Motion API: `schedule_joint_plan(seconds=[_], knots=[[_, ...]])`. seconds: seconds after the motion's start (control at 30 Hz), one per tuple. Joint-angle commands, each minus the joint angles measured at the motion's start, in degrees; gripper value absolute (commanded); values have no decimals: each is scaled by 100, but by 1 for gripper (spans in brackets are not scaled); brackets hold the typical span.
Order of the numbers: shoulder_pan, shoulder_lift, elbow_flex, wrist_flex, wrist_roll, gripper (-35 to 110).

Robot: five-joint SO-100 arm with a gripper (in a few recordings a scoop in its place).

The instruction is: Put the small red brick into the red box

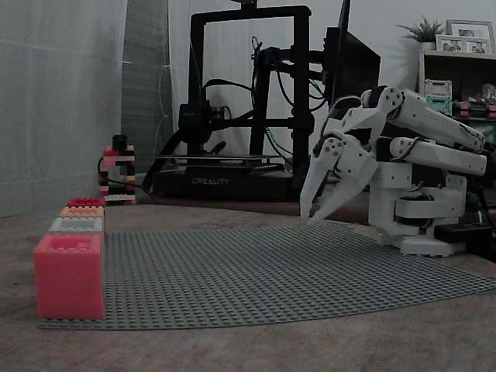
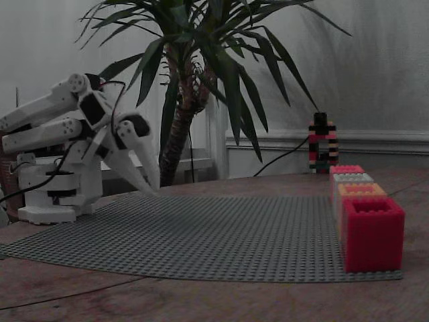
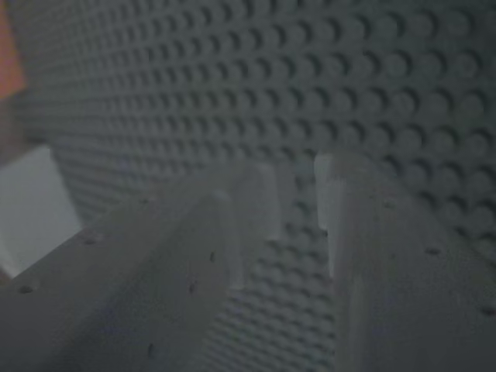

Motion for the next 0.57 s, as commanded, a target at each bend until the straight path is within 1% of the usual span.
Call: schedule_joint_plan(seconds=[0.0,0.53], knots=[[-149,53,-132,193,123,0],[-149,53,-132,193,88,0]])
